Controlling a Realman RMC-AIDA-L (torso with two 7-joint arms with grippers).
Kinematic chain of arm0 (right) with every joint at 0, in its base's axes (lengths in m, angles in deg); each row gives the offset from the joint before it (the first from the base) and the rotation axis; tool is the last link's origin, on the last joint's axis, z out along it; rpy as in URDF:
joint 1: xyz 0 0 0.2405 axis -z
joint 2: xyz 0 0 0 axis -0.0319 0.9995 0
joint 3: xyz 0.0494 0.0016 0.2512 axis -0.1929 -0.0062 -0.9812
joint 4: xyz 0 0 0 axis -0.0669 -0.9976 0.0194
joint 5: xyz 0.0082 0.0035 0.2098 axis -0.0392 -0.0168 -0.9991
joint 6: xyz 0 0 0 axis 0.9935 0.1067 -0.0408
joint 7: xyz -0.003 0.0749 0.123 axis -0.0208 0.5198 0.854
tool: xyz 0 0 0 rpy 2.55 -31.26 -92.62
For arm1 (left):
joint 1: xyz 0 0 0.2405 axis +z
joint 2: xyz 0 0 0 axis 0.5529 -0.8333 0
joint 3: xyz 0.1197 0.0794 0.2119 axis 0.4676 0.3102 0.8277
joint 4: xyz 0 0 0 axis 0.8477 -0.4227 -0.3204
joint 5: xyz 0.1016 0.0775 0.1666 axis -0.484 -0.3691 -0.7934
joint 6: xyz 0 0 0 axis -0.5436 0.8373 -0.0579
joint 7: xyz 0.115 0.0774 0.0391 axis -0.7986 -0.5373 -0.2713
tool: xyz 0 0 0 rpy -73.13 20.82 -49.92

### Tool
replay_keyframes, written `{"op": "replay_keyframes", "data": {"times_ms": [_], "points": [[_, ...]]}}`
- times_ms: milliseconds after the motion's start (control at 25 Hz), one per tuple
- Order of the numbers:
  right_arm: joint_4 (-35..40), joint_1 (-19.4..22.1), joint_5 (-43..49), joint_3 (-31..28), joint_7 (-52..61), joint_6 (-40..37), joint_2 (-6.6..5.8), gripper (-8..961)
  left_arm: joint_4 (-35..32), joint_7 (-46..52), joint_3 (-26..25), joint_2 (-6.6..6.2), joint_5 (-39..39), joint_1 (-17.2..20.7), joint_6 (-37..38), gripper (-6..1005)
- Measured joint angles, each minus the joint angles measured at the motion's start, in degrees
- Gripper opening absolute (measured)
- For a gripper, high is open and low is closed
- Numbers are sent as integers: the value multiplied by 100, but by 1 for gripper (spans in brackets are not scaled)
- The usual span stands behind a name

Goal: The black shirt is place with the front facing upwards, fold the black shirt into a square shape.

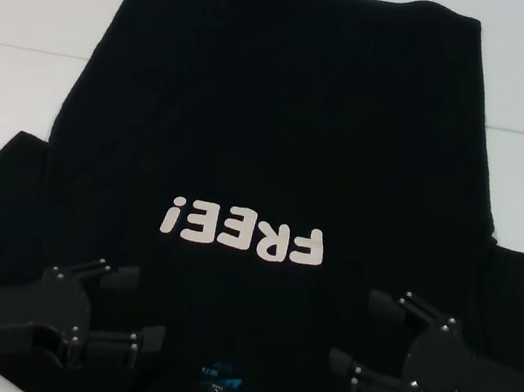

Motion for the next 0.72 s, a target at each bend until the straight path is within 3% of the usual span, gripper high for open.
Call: {"op": "replay_keyframes", "data": {"times_ms": [440, 600, 720], "points": [[-8, 11, -42, 0, 0, 0, 0, 942, -1, 41, 0, 6, 0, 4, 0, 943], [-37, 6, -48, 1, 1, 1, 0, 941, -11, 977, -267, -25, 166, -52, 1, 942], [-64, -10, -51, 0, 21, 8, 0, 941, -10, 2321, -523, -202, 188, -178, -1, 941]]}}
